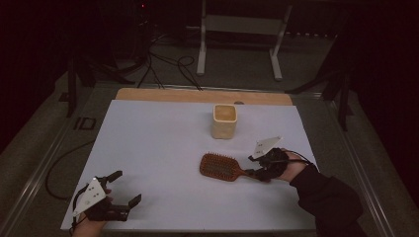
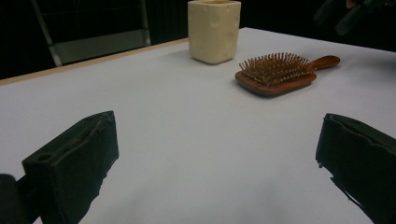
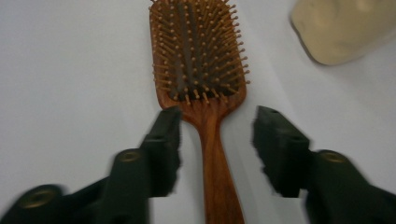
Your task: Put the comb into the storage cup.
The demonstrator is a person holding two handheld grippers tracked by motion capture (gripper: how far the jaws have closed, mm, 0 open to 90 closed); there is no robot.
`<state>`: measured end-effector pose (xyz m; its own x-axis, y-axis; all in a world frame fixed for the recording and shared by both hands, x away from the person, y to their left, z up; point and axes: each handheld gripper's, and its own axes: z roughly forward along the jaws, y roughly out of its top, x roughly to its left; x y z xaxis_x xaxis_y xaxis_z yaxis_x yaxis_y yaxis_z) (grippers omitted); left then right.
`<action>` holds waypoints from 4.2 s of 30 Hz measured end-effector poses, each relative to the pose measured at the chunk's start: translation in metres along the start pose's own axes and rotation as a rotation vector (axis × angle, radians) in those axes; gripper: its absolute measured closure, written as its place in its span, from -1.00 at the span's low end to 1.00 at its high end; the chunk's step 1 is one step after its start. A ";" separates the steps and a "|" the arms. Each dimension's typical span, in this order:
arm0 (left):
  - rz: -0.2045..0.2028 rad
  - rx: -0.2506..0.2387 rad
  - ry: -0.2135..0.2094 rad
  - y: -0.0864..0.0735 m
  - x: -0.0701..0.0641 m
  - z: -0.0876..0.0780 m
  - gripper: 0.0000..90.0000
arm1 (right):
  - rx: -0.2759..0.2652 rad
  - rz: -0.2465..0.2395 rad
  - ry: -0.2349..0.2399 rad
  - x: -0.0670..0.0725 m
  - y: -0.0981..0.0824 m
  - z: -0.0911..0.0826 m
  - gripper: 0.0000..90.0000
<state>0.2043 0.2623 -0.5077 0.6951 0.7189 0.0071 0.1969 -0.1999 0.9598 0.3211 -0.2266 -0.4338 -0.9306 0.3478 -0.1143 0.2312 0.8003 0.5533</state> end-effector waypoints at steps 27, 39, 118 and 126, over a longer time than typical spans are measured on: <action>0.002 0.002 -0.002 -0.001 0.000 0.000 -1.00 | 0.150 -0.036 0.128 -0.011 0.013 0.037 -0.77; 0.001 0.002 -0.001 -0.001 0.000 -0.001 -1.00 | 0.221 -0.039 0.117 -0.014 0.016 0.049 -0.77; -0.007 0.012 -0.006 -0.002 0.001 0.000 -1.00 | 0.343 -0.084 0.067 -0.003 0.008 0.073 0.63; -0.007 0.010 -0.005 -0.002 0.001 0.000 -1.00 | 0.266 -0.075 0.065 0.004 0.011 0.070 0.63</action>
<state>0.2043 0.2637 -0.5096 0.6969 0.7171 -0.0006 0.2085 -0.2018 0.9570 0.3396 -0.1824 -0.4859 -0.9621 0.2579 -0.0884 0.2197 0.9255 0.3086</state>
